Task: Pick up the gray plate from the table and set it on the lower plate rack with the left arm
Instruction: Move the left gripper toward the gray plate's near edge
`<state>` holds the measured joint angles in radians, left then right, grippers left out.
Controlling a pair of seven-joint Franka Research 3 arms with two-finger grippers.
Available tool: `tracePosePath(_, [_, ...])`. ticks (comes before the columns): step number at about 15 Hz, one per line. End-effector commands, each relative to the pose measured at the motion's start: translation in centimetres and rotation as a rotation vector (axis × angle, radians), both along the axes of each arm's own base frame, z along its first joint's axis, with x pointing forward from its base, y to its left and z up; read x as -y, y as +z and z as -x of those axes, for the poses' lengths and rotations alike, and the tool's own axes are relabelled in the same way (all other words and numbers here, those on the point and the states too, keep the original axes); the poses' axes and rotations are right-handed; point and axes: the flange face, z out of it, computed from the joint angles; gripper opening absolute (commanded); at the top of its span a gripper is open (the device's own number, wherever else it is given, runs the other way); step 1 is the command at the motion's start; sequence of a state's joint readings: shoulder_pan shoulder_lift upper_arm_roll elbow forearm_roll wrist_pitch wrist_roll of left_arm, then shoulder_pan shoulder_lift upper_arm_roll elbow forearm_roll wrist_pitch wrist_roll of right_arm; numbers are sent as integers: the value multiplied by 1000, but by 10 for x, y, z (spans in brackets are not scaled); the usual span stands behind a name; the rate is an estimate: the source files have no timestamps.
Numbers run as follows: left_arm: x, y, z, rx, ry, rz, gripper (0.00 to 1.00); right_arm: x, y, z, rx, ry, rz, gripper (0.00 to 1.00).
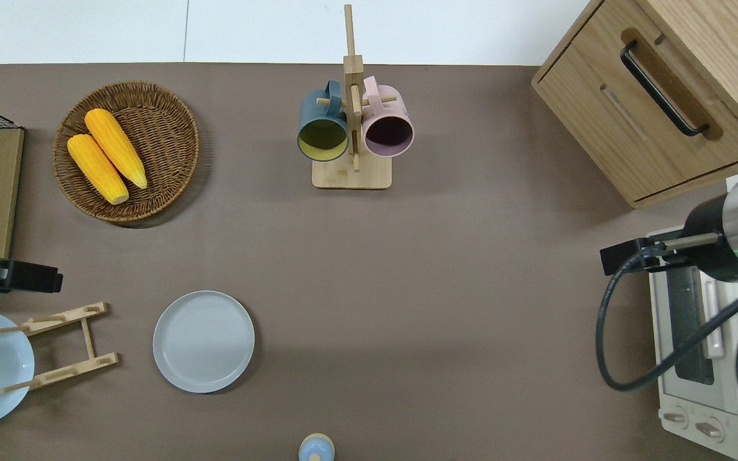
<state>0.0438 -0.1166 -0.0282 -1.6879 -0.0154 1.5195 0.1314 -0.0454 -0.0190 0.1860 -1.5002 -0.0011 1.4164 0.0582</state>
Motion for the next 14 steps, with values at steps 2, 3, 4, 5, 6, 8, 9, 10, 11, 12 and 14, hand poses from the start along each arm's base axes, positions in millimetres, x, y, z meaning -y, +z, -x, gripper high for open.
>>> tracePosePath(2, [12, -37, 30, 37, 22, 4, 998, 1, 3, 2, -7, -3, -9, 987])
tracePosePath(3, [12, -49, 33, 52, 28, 9, 998, 1, 3, 2, -7, -2, -9, 990])
tracePosePath(4, [12, -60, 34, 58, 32, 16, 998, 1, 3, 2, -7, -2, -9, 990])
tracePosePath(5, [13, -69, 36, 55, 33, 18, 998, 1, 3, 2, -7, -2, -9, 990])
tracePosePath(6, [13, -79, 36, 49, 32, 17, 998, 1, 3, 2, -7, -3, -9, 987])
tracePosePath(8, [14, -96, 38, 42, 33, 17, 998, 1, 3, 2, -7, -3, -9, 990])
tracePosePath(9, [15, -106, 40, 40, 32, 16, 995, 1, 3, 2, -7, -3, -9, 987])
tracePosePath(10, [18, -114, 43, 49, 29, 13, 998, 1, 3, 2, -7, -3, -9, 987])
tracePosePath(11, [22, -125, 47, 53, 32, 9, 995, 1, 3, 2, -7, -3, -9, 987])
tracePosePath(12, [23, -133, 51, 64, 35, 8, 995, 1, 3, 2, -7, -2, -9, 990])
tracePosePath(14, [27, -154, 57, 63, 27, 4, 993, 1, 3, 2, -7, -3, -9, 990])
